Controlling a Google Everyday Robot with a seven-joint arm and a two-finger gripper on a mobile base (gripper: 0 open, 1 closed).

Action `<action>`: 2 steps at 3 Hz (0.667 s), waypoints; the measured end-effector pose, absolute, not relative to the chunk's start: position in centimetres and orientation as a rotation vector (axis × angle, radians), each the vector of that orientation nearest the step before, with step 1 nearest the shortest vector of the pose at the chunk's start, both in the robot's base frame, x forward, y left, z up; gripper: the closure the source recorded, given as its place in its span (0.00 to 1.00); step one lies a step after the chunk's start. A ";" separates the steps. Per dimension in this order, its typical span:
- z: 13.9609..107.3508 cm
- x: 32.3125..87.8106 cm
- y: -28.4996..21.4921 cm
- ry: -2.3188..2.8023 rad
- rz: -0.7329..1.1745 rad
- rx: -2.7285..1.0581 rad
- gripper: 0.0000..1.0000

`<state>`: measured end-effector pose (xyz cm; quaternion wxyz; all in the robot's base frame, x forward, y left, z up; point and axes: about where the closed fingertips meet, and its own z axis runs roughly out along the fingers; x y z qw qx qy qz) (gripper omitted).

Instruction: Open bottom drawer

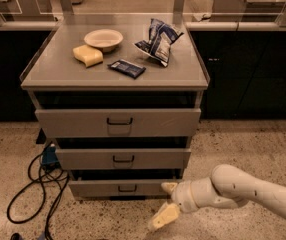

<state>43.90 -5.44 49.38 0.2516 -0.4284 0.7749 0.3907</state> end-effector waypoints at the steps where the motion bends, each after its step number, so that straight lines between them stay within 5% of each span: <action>1: 51.2 48.0 -6.6 2.073 0.997 -1.128 0.00; 2: 51.0 47.5 -6.3 2.077 1.006 -1.136 0.00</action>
Offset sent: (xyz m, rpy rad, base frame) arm 0.0395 -0.0118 0.0161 0.0046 -0.0581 -0.0447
